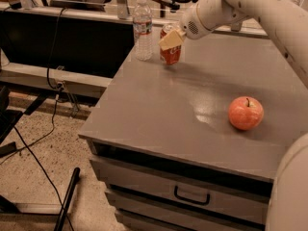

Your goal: Move coke can near water bottle

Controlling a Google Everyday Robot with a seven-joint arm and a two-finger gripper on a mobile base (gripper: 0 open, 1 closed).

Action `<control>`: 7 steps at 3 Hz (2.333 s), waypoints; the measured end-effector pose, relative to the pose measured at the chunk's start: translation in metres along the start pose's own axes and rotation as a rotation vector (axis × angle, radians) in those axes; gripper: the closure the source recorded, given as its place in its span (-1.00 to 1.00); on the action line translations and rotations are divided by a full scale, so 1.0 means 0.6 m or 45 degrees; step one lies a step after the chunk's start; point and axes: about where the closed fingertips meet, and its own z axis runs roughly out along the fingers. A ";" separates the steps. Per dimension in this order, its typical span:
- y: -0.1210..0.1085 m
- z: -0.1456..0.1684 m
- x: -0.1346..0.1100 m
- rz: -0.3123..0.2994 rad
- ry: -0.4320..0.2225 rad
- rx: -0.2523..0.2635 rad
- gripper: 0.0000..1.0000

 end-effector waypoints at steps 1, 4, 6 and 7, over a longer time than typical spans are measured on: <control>-0.001 0.013 0.001 0.078 -0.046 -0.036 0.16; 0.012 0.052 -0.009 0.065 -0.052 -0.117 -1.00; 0.004 -0.006 0.006 -0.026 -0.004 -0.079 -1.00; 0.006 -0.065 0.047 -0.062 0.069 -0.071 -1.00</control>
Offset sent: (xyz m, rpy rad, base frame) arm 0.0099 0.0292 0.0025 0.1330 0.0603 0.0613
